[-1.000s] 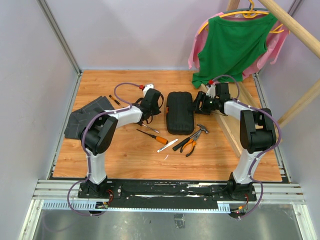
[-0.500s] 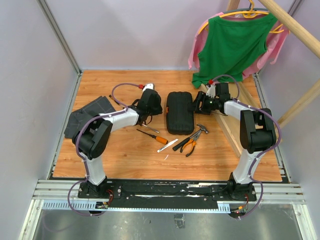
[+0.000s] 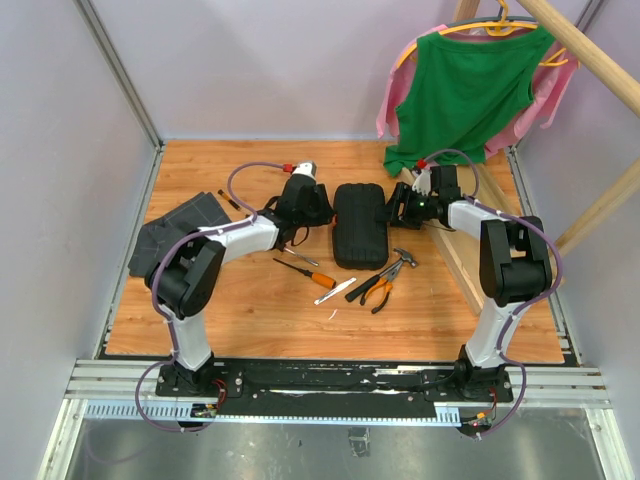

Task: Sort the tools into containers
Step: Open the storage box at the center of the board.

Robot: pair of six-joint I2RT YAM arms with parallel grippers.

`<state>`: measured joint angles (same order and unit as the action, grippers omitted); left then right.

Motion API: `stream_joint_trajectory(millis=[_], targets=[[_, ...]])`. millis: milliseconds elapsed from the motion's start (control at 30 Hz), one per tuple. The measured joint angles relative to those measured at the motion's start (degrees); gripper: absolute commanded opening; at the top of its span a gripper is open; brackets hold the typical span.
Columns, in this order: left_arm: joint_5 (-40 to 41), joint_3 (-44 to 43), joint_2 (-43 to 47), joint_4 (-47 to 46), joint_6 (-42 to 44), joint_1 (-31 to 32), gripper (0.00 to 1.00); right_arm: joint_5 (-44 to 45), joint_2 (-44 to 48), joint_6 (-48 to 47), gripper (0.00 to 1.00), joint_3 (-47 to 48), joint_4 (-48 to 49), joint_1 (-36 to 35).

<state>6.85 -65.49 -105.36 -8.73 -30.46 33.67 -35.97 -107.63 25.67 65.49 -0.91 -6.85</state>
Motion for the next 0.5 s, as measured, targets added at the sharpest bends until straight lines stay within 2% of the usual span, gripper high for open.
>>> stream_joint_trajectory(millis=[500], targets=[[0.11, -2.12, -3.08, 0.7, 0.15, 0.46, 0.37, 0.0, -0.09, -0.02, 0.61, 0.24, -0.37, 0.0]])
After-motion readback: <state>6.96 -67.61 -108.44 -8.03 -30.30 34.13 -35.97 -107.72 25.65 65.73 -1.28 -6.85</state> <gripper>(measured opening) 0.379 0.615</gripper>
